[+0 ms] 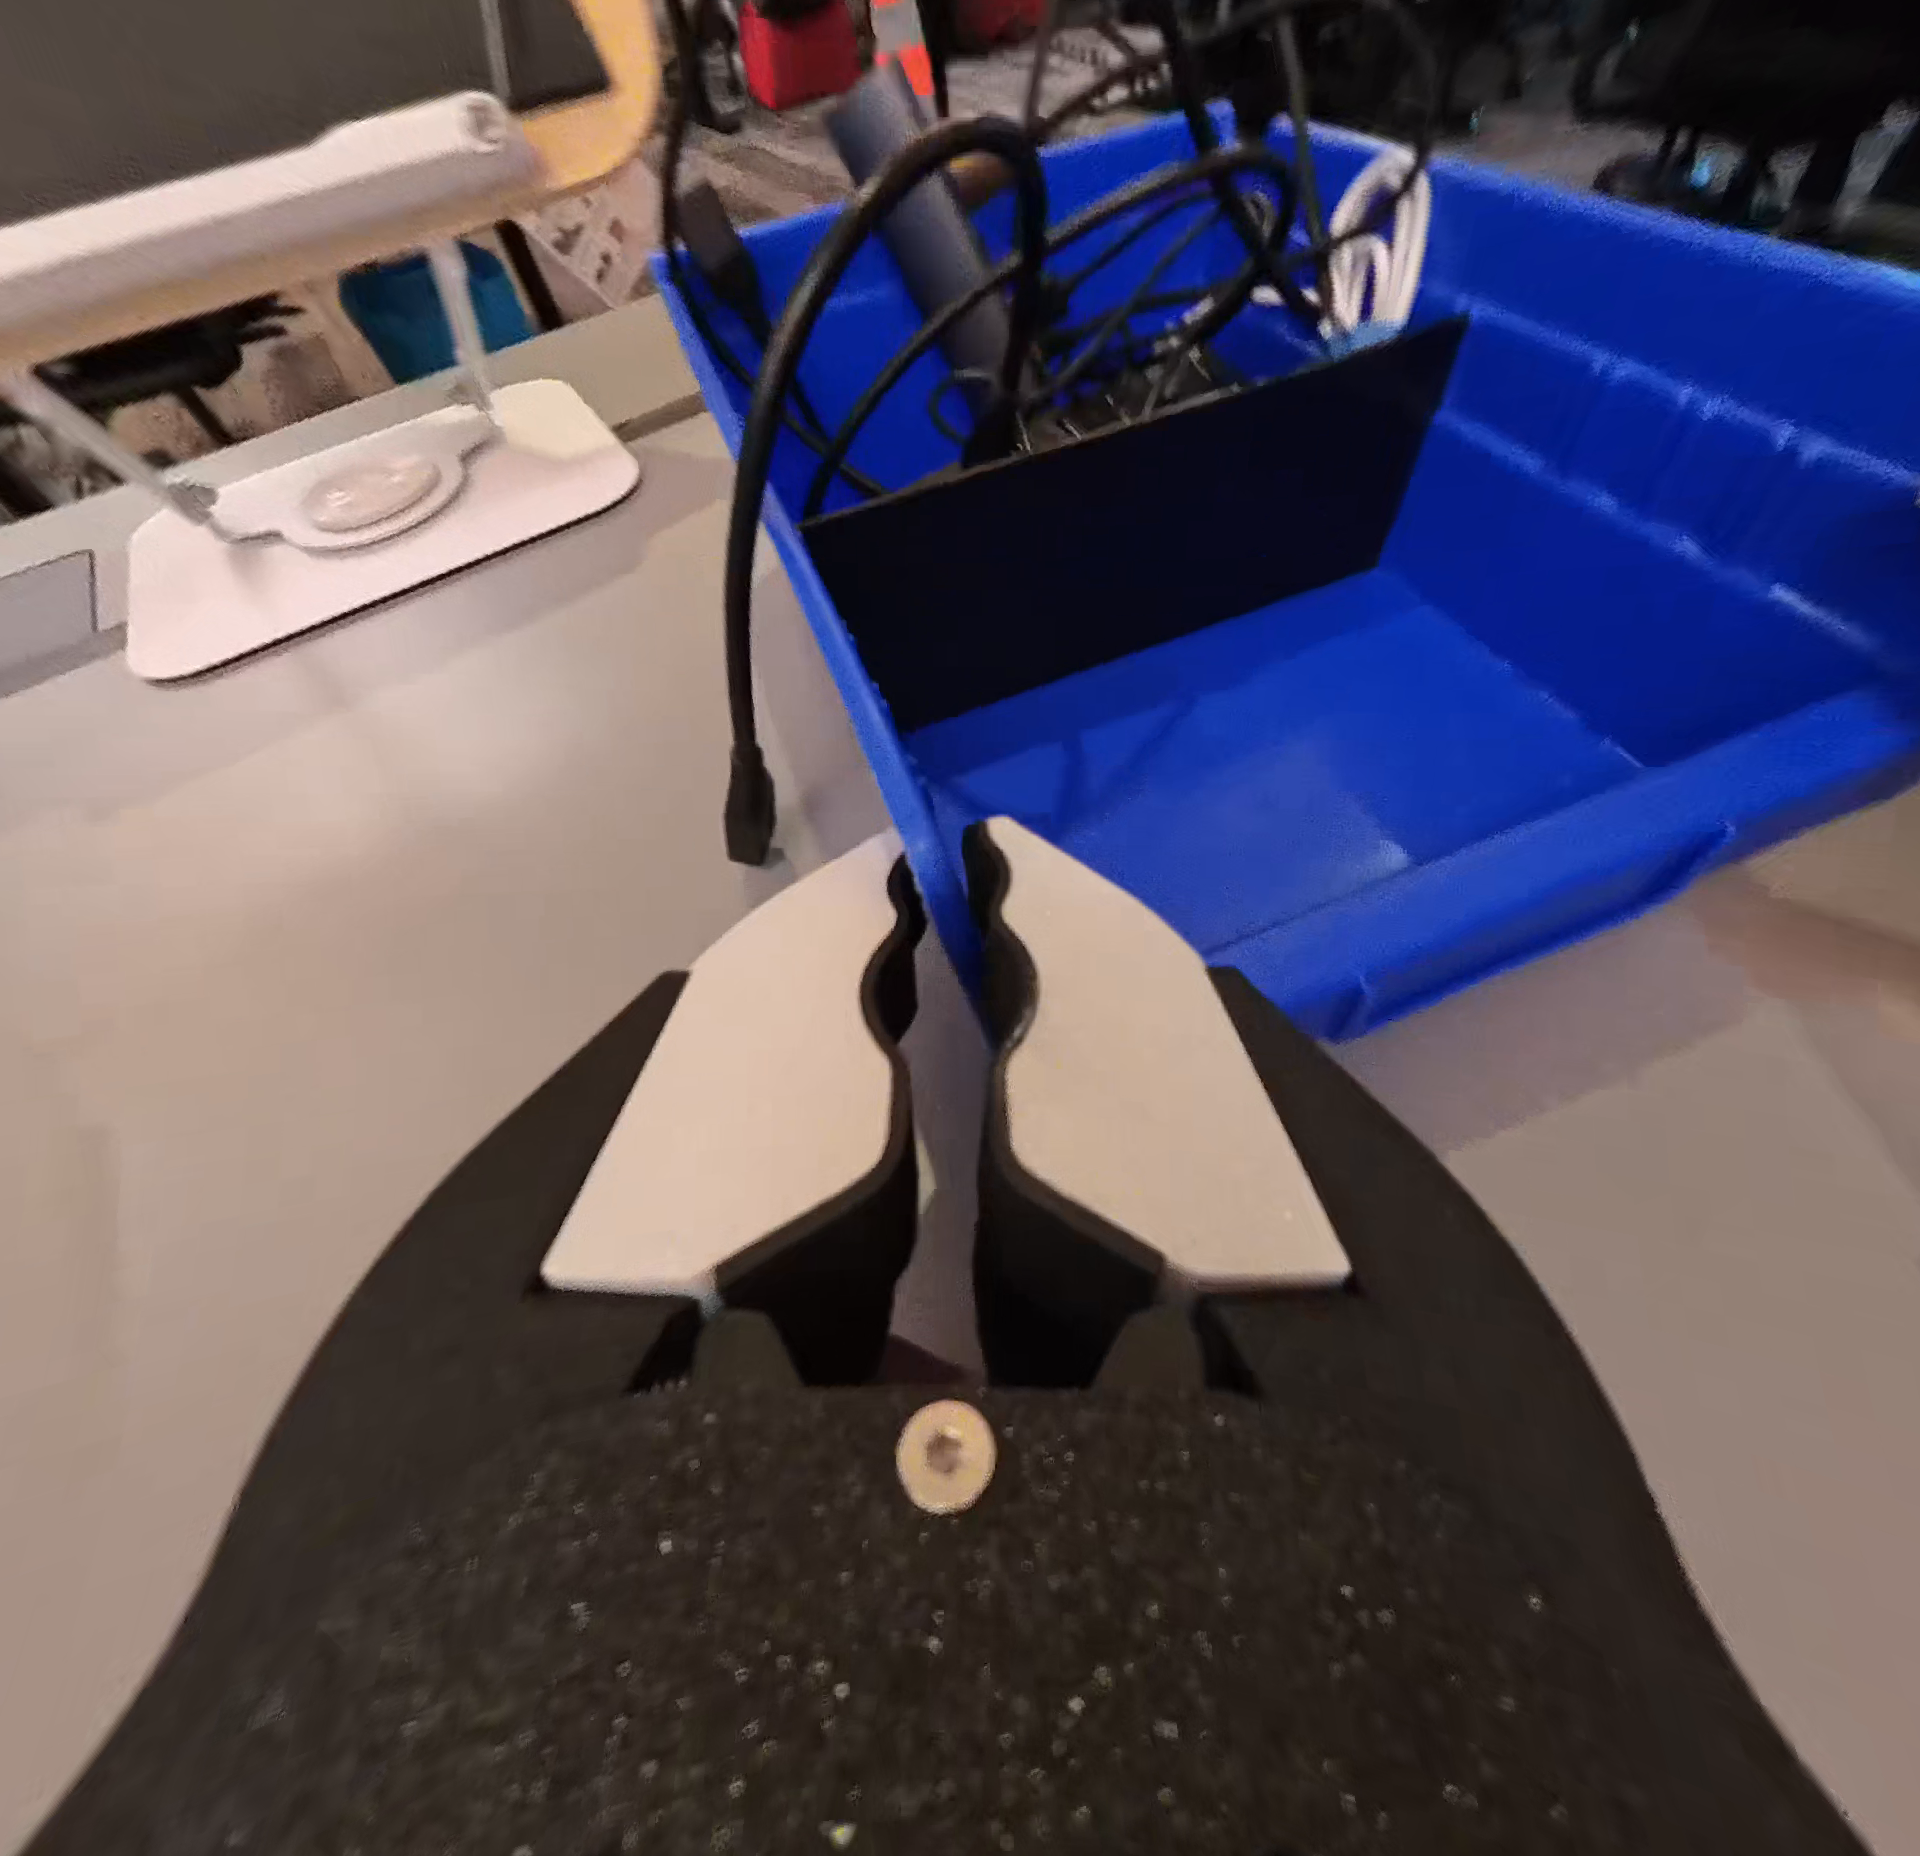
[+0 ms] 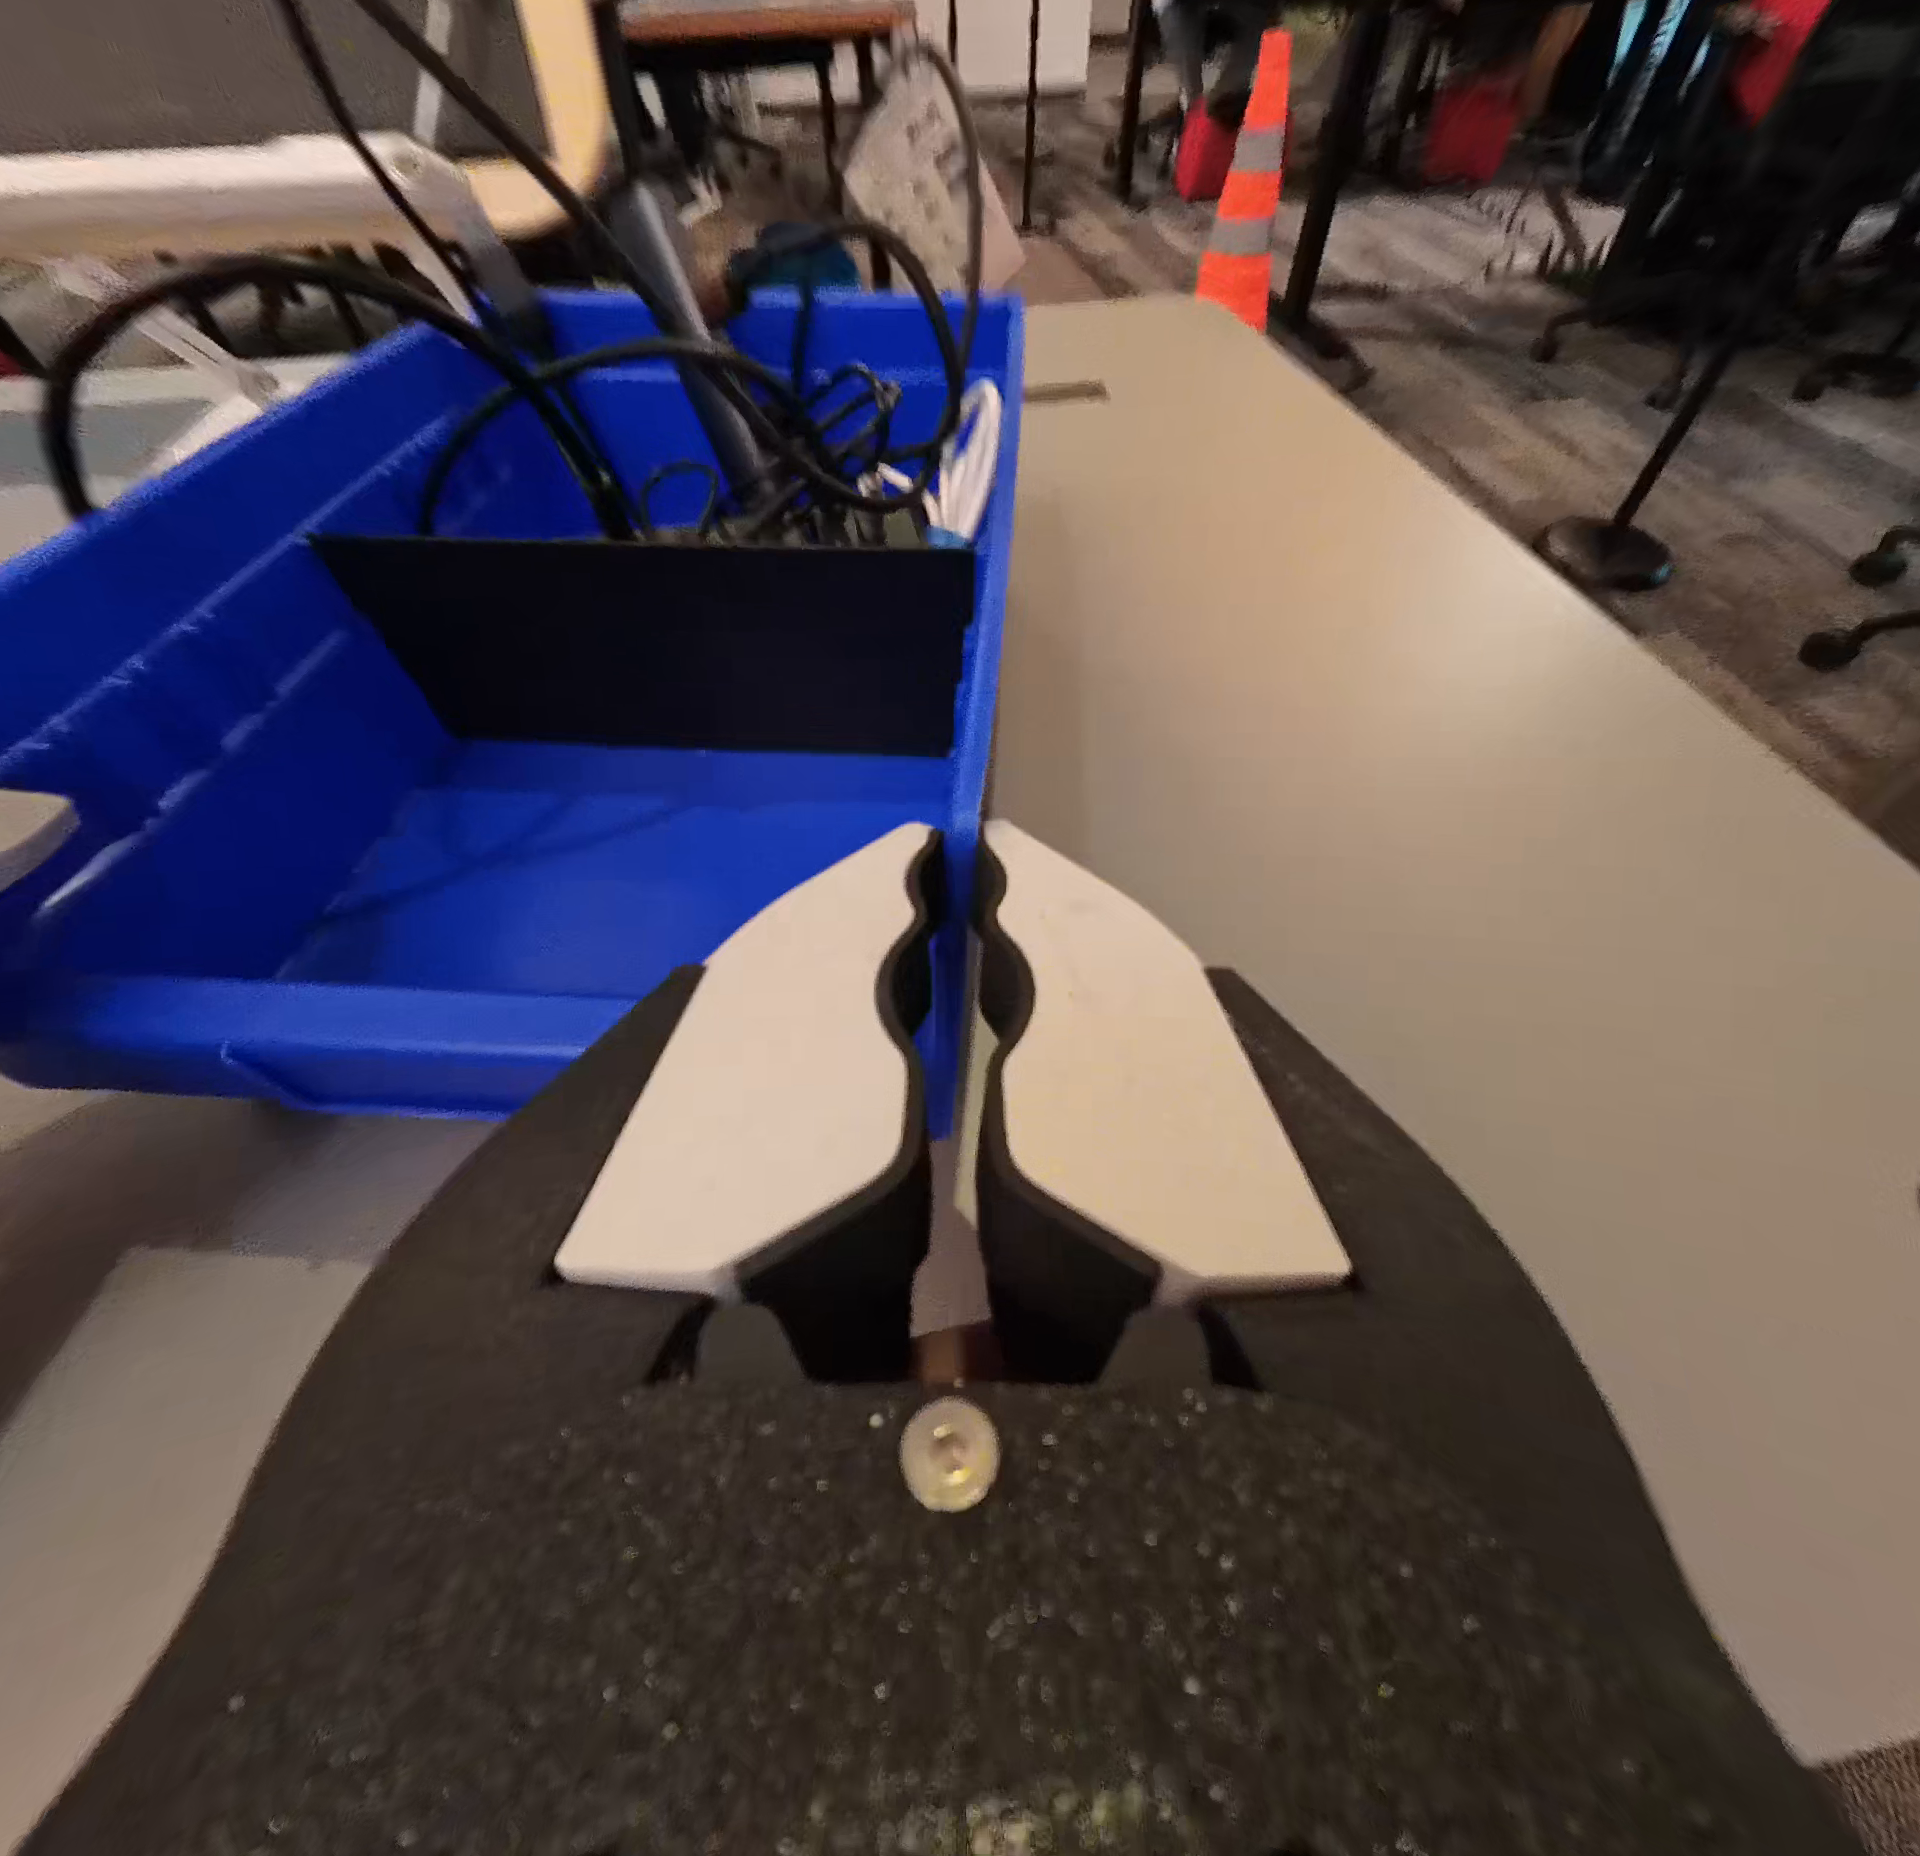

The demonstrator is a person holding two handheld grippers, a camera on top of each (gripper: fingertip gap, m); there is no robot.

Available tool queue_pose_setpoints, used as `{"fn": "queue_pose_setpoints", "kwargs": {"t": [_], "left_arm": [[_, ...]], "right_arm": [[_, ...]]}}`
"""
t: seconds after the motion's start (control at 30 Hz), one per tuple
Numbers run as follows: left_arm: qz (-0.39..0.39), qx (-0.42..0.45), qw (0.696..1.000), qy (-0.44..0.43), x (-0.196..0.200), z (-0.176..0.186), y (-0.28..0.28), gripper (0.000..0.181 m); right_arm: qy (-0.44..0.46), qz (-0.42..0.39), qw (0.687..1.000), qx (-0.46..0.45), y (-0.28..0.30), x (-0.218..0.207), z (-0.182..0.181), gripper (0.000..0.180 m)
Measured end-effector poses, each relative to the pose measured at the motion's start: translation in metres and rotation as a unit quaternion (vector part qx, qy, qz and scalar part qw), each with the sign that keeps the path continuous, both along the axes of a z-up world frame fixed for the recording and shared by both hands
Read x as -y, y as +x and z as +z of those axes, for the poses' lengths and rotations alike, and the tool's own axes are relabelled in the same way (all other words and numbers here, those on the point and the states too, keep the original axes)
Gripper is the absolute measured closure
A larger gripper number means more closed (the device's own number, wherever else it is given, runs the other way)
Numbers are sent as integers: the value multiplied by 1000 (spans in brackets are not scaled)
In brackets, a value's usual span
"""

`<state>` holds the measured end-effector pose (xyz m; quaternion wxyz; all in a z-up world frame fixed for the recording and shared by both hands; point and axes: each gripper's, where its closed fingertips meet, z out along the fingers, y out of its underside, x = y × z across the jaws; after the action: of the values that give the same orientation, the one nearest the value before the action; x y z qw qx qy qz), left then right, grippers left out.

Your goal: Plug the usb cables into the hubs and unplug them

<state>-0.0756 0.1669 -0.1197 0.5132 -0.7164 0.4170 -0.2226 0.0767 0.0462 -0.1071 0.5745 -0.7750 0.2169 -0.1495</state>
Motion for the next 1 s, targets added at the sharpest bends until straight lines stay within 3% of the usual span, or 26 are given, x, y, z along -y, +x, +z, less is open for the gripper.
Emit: {"fn": "queue_pose_setpoints", "kwargs": {"t": [0.1, 0.4, 0.63, 0.77, 0.83, 0.9, 1.0], "left_arm": [[17, 29, 999, -20, -8, 17, -24, 176], [132, 32, 990, 43, -48, 41, -136, 177], [177, 6, 984, 15, -83, 0, -194, 175], [119, -5, 993, -27, -80, -7, -200, 171], [92, 37, 994, -39, -72, 4, -207, 155], [95, 115, 988, -30, -71, 30, -231, 152], [99, 284, 950, -81, -78, 78, -296, 147]], "right_arm": [[18, 8, 999, 44, -25, -9, 20, 177], [58, 94, 993, 33, -114, -76, 32, 176], [6, 185, 982, 42, -169, -124, -2, 176], [-24, 206, 978, 26, -174, -132, -9, 175], [-24, 246, 969, 5, -179, -133, -11, 173], [-31, 273, 961, 0, -179, -129, -14, 162], [-14, 301, 953, 26, -174, -118, -6, 154]]}}
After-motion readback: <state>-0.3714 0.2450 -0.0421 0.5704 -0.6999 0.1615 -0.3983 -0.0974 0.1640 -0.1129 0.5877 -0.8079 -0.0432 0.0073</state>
